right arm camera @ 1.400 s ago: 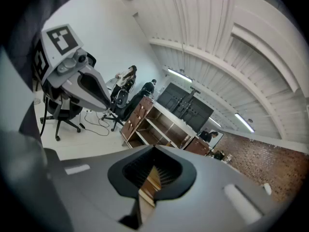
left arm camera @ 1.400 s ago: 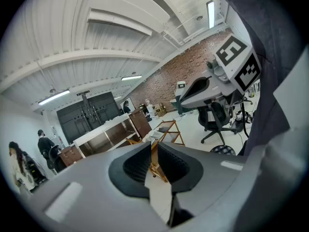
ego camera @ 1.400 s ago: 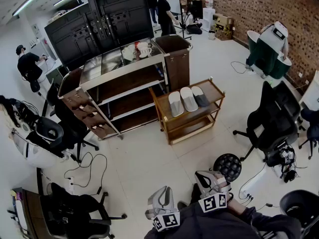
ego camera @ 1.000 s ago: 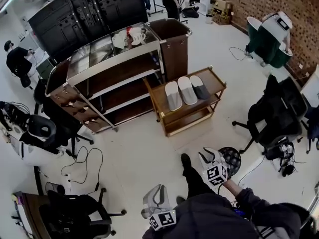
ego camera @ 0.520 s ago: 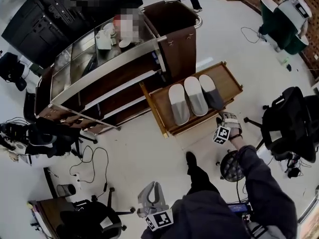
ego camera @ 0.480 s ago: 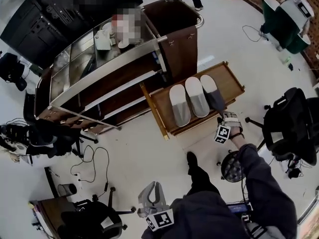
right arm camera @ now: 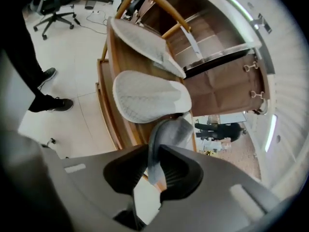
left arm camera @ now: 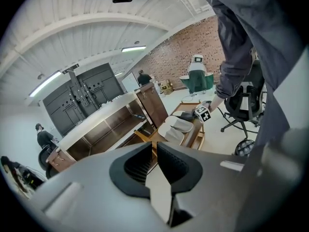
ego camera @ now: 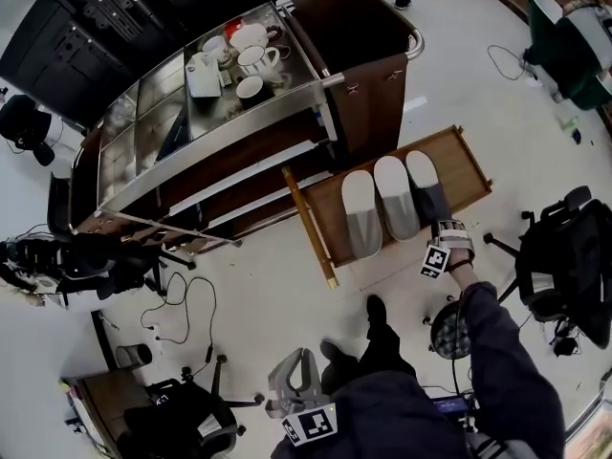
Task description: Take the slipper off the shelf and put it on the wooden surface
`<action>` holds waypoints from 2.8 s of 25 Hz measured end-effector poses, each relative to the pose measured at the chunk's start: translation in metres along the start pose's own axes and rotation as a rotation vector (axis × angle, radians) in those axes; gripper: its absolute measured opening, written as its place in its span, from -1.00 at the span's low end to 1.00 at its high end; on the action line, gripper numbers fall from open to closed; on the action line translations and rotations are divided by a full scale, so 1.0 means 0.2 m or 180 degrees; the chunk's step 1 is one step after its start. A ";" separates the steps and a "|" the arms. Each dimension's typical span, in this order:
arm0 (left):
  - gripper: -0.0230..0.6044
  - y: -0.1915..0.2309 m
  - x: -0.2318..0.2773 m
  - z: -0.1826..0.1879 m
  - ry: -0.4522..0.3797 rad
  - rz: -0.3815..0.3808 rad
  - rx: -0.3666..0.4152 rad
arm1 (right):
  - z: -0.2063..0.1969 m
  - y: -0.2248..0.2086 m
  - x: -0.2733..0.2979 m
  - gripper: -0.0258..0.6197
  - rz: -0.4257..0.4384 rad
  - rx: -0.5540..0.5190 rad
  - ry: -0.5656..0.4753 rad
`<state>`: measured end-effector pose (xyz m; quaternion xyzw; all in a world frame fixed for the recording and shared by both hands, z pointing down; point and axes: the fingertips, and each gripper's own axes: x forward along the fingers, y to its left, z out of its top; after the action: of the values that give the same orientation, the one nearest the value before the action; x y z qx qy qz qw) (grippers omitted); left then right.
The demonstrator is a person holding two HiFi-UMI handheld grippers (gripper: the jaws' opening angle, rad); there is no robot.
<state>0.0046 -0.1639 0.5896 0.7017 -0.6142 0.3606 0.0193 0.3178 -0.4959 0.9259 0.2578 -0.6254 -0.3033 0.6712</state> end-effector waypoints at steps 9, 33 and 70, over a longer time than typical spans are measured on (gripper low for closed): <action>-0.78 0.17 -0.15 -0.09 -0.0550 -0.0044 -0.0099 | 0.18 -0.34 -0.81 -0.75 -0.0612 0.0543 -0.0444; -0.78 1.09 -0.35 -0.99 0.0006 0.0721 -0.0777 | 2.24 -1.20 -0.75 -0.74 -0.0920 -0.0171 -0.1176; -0.78 0.65 -0.28 -0.76 -0.0276 0.0006 -0.0362 | 1.79 -0.28 -2.16 -0.92 -0.0564 0.1152 -0.2138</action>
<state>-0.1822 -0.0761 0.6176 0.7138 -0.6346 0.2944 0.0321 -0.0588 -0.2078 0.6212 0.3114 -0.8289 -0.3124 0.3440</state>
